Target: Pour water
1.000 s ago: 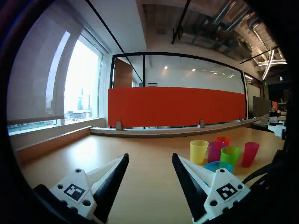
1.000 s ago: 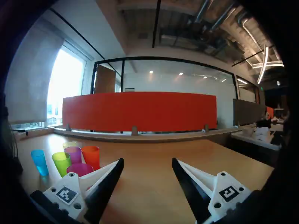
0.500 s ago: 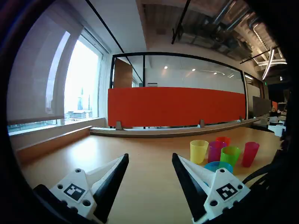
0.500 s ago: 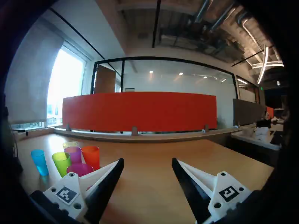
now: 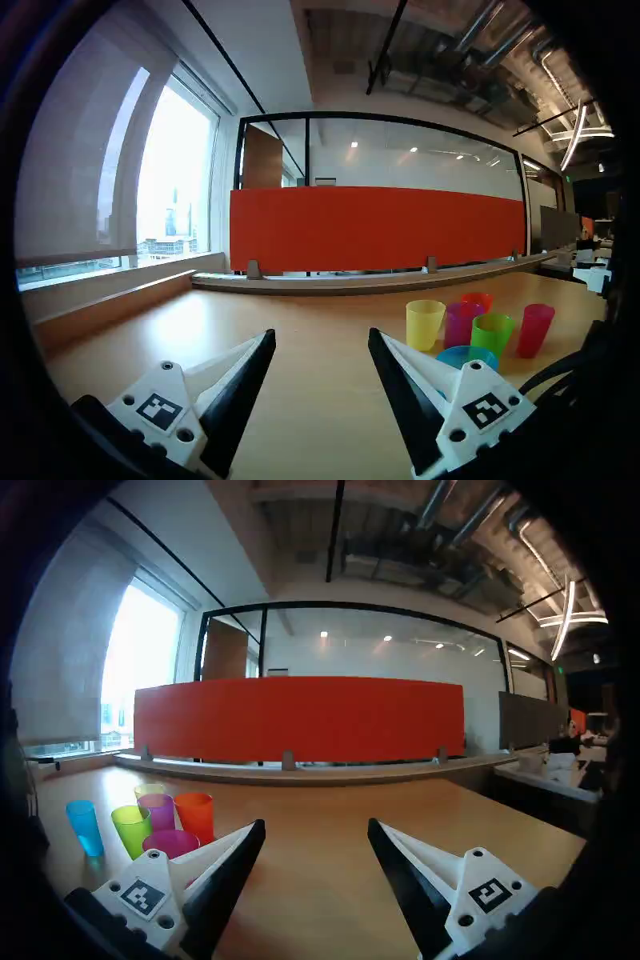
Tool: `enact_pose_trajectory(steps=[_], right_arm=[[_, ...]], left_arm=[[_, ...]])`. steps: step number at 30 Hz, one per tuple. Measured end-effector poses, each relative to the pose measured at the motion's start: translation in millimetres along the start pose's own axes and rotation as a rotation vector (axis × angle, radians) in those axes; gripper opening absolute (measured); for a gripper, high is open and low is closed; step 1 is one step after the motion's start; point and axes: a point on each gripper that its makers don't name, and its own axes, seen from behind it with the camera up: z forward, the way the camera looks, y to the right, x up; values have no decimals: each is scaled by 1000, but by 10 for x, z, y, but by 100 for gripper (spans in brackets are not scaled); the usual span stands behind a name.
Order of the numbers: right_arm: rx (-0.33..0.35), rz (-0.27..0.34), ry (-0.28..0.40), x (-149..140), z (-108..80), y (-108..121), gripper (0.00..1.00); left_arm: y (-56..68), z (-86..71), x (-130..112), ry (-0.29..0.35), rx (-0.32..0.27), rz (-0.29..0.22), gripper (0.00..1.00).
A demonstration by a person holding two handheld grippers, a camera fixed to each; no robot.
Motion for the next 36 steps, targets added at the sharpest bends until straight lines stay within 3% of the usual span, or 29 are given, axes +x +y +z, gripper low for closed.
enact_pose_trajectory(steps=[11,23,36], right_arm=[[31,-49,-8,126,27,-129,100],[68,-21,-15,696,67,-203,100],[127,5,-32,1324,165,-293,99]], left_arm=[[-24,24,56,-4,3,-11,85],[-40,99,515,-47,-27,-47,85],[15,284,1090,-76,-75,-57,85]])
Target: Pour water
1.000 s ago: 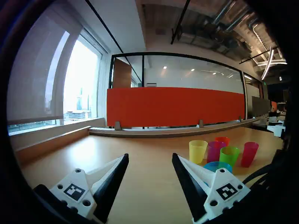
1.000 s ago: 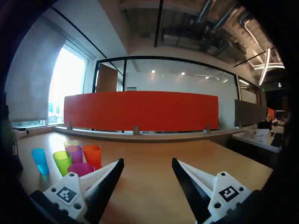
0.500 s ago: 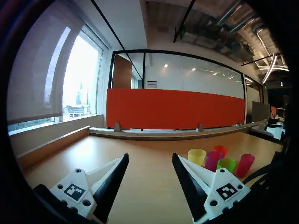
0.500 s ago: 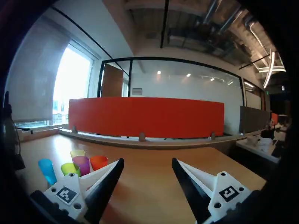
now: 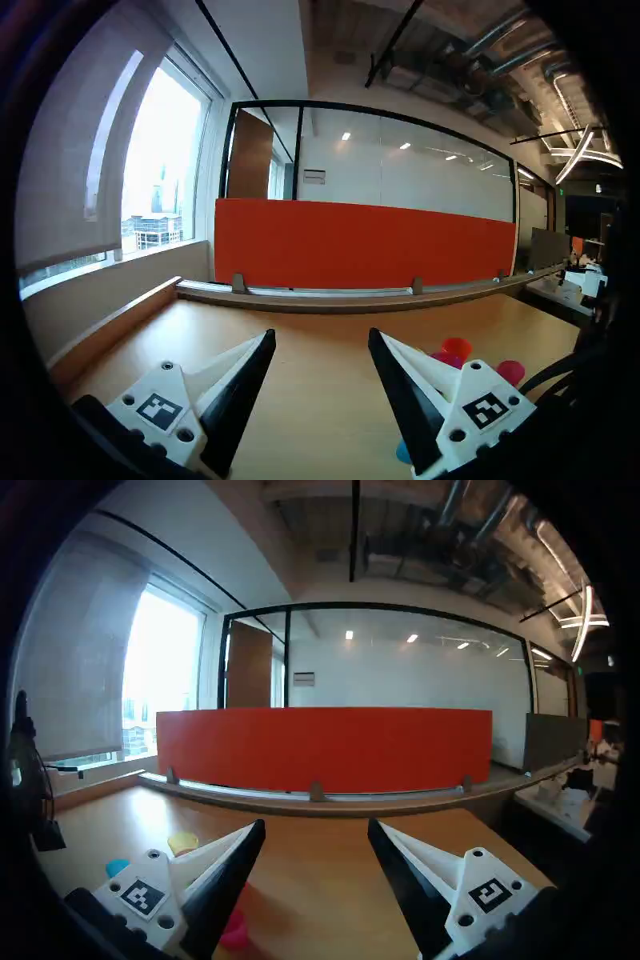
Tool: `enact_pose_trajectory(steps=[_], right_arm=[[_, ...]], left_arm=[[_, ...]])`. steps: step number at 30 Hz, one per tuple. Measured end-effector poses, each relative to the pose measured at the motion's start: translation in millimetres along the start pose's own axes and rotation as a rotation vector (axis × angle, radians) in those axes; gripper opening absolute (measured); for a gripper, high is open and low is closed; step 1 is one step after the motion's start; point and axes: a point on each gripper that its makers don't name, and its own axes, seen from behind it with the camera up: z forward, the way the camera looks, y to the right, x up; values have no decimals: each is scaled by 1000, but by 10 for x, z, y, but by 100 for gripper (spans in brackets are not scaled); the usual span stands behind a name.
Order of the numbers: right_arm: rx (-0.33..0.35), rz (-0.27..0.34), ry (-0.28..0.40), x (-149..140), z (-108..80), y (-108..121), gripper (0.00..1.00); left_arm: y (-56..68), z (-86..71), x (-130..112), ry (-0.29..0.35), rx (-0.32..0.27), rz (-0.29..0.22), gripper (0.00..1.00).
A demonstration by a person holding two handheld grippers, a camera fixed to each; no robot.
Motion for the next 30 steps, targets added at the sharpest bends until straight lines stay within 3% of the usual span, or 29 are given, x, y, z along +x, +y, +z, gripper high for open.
enact_pose_trajectory(steps=[6,14,21,30], right_arm=[[24,13,-5,245,45,-20,99],[40,2,-6,531,111,-13,100],[61,9,-8,514,135,-62,100],[136,23,-2,531,152,-178,99]], left_arm=[[44,41,328,9,-10,30,85],[88,61,677,24,-29,19,85],[142,53,730,21,-52,31,85],[368,48,755,18,-166,20,85]])
